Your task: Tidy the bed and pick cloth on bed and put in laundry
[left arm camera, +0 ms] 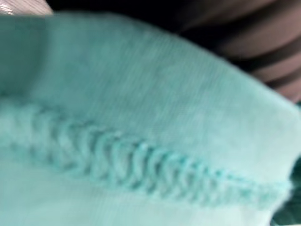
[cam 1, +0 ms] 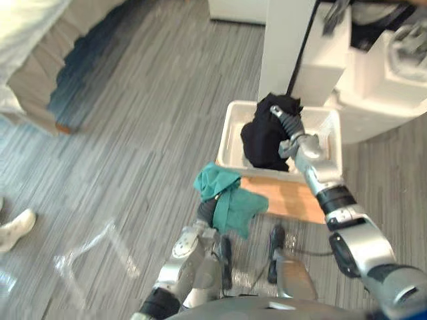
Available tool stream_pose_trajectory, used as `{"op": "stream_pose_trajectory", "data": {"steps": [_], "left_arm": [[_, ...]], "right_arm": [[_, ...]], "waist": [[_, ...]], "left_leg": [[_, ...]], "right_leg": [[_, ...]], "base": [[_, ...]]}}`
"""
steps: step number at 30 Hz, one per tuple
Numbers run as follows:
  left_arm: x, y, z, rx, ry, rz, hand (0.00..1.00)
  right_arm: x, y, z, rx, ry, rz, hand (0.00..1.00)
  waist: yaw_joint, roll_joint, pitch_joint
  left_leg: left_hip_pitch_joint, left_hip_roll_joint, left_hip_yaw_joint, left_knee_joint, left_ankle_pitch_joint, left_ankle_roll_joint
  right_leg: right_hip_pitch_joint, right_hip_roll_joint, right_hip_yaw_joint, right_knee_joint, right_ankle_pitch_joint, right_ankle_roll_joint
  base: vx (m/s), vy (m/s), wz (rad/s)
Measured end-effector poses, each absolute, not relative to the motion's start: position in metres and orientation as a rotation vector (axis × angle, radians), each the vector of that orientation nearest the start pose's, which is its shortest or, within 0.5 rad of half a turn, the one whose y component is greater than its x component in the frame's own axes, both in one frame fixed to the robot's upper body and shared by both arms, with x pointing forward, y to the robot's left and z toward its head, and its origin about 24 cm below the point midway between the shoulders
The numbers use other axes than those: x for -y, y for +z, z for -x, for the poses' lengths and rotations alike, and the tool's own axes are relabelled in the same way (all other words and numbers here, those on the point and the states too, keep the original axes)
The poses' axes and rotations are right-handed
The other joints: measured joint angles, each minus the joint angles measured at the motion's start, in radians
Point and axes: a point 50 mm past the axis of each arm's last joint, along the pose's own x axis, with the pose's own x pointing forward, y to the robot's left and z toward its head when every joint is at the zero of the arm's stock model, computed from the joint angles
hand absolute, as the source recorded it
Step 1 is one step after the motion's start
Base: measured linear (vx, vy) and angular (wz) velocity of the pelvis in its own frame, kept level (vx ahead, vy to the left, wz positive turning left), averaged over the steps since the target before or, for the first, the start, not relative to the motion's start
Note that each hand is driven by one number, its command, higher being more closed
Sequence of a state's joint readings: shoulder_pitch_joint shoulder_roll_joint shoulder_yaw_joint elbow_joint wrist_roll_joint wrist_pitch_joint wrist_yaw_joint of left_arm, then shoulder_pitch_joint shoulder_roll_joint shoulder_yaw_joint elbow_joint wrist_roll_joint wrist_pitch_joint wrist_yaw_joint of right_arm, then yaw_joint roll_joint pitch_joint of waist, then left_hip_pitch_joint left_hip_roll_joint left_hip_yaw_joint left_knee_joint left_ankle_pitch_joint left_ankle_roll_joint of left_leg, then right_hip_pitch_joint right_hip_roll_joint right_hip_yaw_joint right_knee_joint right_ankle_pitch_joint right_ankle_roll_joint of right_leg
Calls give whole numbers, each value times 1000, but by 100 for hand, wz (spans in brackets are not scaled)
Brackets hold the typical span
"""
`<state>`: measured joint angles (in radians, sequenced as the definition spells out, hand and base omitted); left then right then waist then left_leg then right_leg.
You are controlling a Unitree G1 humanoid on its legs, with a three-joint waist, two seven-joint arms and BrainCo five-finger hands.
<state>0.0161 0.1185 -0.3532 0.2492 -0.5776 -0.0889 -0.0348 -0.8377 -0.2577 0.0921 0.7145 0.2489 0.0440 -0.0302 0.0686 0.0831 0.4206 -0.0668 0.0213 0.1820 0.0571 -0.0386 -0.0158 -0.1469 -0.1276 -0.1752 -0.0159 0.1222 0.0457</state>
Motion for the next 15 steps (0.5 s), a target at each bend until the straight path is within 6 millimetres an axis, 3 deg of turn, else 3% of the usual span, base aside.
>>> {"op": "stream_pose_trajectory", "data": {"steps": [1, 2, 4, 6, 10, 15], "left_arm": [[-96, -18, -229, -270, -256, 433, 100], [-95, -18, -229, -269, -257, 437, 100], [-90, -16, -230, -264, -265, 450, 100], [-89, -16, -229, -258, -270, 450, 100], [-91, -14, -230, -240, -269, 448, 100], [-91, -15, -228, -240, -270, 451, 100]], "right_arm": [[160, 144, -398, 54, 44, 86, 100], [163, 145, -398, 54, 32, 91, 0], [188, 148, -399, 55, -37, 102, 0], [198, 145, -399, 40, -71, 102, 0], [211, 138, -397, 17, -111, 110, 0], [212, 133, -395, 21, -112, 168, 0]], "waist": [[5, 11, 5], [5, 16, 8], [5, 47, 24], [4, 59, 30], [0, 63, 33], [-8, 60, 37]], "left_leg": [[-11, -1, 0, 2, 0, 0], [-14, -1, 0, 3, 0, 0], [-23, -8, 3, 12, 1, 1], [-23, -12, 6, 13, 0, 1], [-21, -15, 11, 14, 0, 1], [19, -10, 28, 14, 0, 1]], "right_leg": [[-13, -2, -2, 9, 0, 0], [-18, -4, -4, 15, 0, 0], [-27, -14, -8, 31, 0, 0], [-29, -19, -8, 35, 0, 0], [-29, -22, -7, 36, 0, 0], [5, -17, 0, 34, -1, 0]], "base": [[26, 3, 9], [28, 21, 9], [18, 50, 9], [7, 48, 0], [-14, 1, -3], [-37, -13, -9]]}}
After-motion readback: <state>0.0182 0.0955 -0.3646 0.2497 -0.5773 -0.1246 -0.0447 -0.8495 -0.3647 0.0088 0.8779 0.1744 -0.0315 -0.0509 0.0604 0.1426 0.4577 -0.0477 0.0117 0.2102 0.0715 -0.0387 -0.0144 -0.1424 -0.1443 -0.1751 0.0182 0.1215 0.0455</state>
